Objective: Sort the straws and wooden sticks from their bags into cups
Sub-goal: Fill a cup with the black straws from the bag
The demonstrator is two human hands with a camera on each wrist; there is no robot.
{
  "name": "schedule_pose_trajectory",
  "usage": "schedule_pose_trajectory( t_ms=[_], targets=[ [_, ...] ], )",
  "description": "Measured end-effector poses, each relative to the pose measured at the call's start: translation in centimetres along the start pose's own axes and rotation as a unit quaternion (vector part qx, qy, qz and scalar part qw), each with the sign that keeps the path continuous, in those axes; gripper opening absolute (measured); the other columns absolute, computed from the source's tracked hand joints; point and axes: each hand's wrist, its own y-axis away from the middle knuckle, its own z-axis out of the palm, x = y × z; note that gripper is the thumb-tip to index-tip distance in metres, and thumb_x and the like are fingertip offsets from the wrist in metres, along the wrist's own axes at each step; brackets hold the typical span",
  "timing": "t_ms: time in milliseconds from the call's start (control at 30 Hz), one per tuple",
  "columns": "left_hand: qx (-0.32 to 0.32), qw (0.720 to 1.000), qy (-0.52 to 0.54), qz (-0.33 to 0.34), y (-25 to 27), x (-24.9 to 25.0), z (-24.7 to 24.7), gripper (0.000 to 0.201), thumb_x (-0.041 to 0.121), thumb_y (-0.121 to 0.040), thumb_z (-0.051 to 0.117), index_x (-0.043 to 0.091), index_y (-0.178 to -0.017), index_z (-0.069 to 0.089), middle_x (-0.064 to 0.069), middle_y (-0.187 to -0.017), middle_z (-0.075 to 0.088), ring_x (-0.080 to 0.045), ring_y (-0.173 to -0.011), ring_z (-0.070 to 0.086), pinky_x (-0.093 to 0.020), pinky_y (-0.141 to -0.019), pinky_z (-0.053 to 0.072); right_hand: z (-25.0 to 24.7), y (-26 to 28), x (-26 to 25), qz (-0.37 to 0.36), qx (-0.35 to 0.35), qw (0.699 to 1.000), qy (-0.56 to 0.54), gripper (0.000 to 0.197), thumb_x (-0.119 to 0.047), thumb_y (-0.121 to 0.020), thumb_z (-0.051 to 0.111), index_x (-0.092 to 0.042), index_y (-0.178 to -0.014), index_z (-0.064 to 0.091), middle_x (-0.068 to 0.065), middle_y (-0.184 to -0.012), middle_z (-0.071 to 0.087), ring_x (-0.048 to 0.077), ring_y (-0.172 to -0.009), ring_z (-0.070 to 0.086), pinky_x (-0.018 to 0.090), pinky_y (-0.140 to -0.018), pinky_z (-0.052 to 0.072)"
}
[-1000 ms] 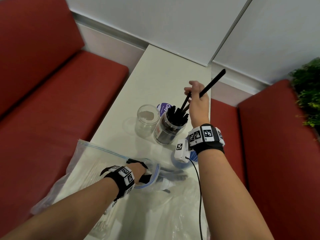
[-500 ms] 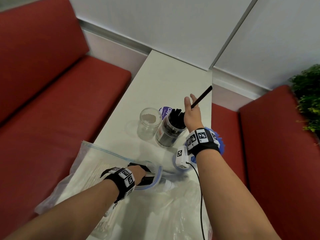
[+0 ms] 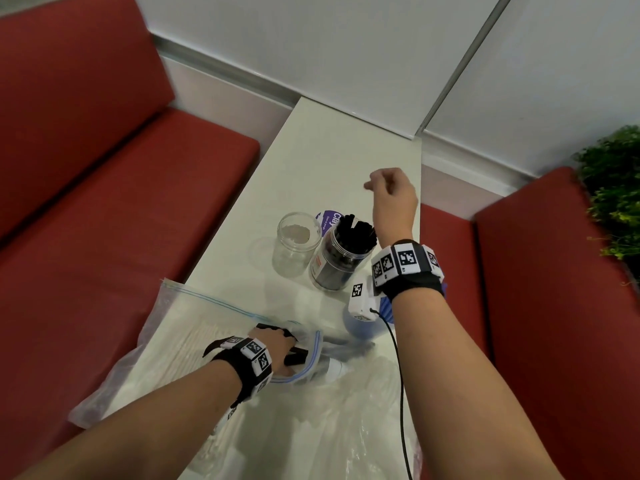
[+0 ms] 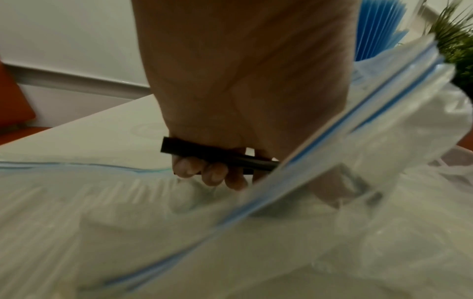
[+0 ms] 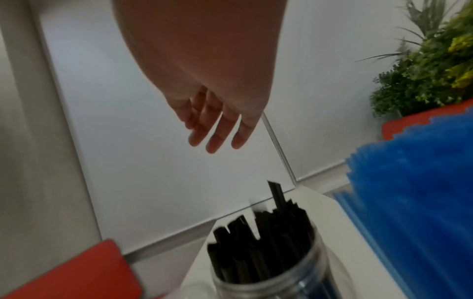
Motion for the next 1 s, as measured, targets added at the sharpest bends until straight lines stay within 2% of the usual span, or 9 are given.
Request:
schedule_pose_trajectory(
  t_ms=[100,200,300,367,467,600,700,867,1000],
  targets=[
    [0.003,1.000,-0.015,-0.023,-0.1,1.1,0.0,0.055,0.053,-0.084,0.058,0.019,-0.127,0.052,-0.007,-0.125,0.055,-0.031,-0.108,0.056,-0.039,-0.083,0.046,0.4,1.2,1.2,0.034,-0.078,0.988,0.126,0.021,-0.008,-0.101,0.053,-0.007,-0.109,0.072,0.006,-0.110,0.072,0.020,-0.104,0.063,0.020,-0.085,0.042],
    [-0.023,0.998,-0.035,-0.050,-0.4,2.2,-0.4,0.052,0.047,-0.090,0.057,0.016,-0.132,0.050,-0.008,-0.131,0.051,-0.031,-0.117,0.050,-0.041,-0.089,0.045,0.7,3.1,1.8,-0.008,-0.053,0.985,0.163,0.034,0.000,-0.099,0.046,-0.009,-0.125,0.066,0.010,-0.130,0.064,0.024,-0.125,0.056,0.010,-0.088,0.031],
    [-0.039,0.997,-0.046,-0.050,-0.5,2.4,0.2,0.044,0.041,-0.096,0.052,0.013,-0.130,0.051,-0.009,-0.131,0.055,-0.031,-0.119,0.052,-0.041,-0.091,0.046,1.4,3.5,2.6,-0.067,-0.102,0.959,0.254,0.045,-0.005,-0.104,0.041,-0.008,-0.148,0.048,0.013,-0.155,0.046,0.032,-0.154,0.026,0.033,-0.122,0.024],
    [-0.043,0.997,-0.048,-0.050,-0.3,2.2,0.4,0.036,0.037,-0.098,0.051,0.013,-0.125,0.055,-0.008,-0.125,0.061,-0.030,-0.112,0.058,-0.039,-0.087,0.048,1.8,3.7,3.2,-0.026,-0.179,0.916,0.359,0.053,-0.023,-0.110,0.038,-0.007,-0.160,0.027,0.014,-0.167,0.026,0.036,-0.157,0.010,0.048,-0.127,0.013],
    [-0.034,0.997,-0.019,-0.071,-0.2,2.3,0.0,0.033,0.038,-0.098,0.048,0.015,-0.119,0.059,-0.006,-0.119,0.065,-0.028,-0.107,0.062,-0.036,-0.082,0.047,2.3,4.5,4.1,0.023,-0.269,0.850,0.453,0.069,-0.044,-0.110,0.034,-0.003,-0.161,0.013,0.018,-0.168,0.017,0.037,-0.156,0.009,0.050,-0.126,0.010],
    [-0.055,0.994,-0.002,-0.089,-0.4,2.0,-1.7,0.042,0.030,-0.099,0.045,0.014,-0.137,0.039,-0.007,-0.118,0.064,-0.030,-0.103,0.063,-0.039,-0.078,0.048,2.5,4.5,3.1,-0.021,-0.194,0.908,0.371,0.058,-0.031,-0.111,0.034,-0.007,-0.162,0.019,0.018,-0.168,0.019,0.038,-0.157,0.004,0.047,-0.128,0.007],
    [-0.097,0.988,0.036,-0.117,-0.4,1.8,-3.2,0.067,0.032,-0.091,0.060,0.021,-0.145,0.021,-0.010,-0.112,0.065,-0.033,-0.097,0.065,-0.041,-0.073,0.048,2.6,4.8,2.0,-0.060,-0.158,0.962,0.213,0.053,-0.018,-0.109,0.039,-0.010,-0.161,0.028,0.015,-0.166,0.027,0.033,-0.158,0.008,0.043,-0.128,0.012],
    [-0.092,0.986,0.066,-0.121,-0.4,1.4,-2.7,0.091,0.026,-0.092,0.057,0.036,-0.152,-0.010,-0.008,-0.107,0.068,-0.030,-0.091,0.067,-0.037,-0.074,0.054,2.9,8.3,2.8,-0.074,-0.210,0.963,0.153,0.041,-0.010,-0.105,0.046,-0.012,-0.145,0.055,0.011,-0.141,0.061,0.022,-0.129,0.057,0.035,-0.110,0.044],
    [-0.068,0.991,-0.003,-0.118,0.0,1.3,-2.7,0.060,0.030,-0.095,0.050,0.022,-0.147,0.021,-0.006,-0.113,0.065,-0.029,-0.096,0.066,-0.037,-0.075,0.053,3.8,12.5,5.9,-0.006,-0.388,0.899,0.202,0.036,-0.009,-0.102,0.046,-0.015,-0.128,0.070,0.011,-0.121,0.074,0.026,-0.107,0.069,0.035,-0.095,0.054]
  ],
)
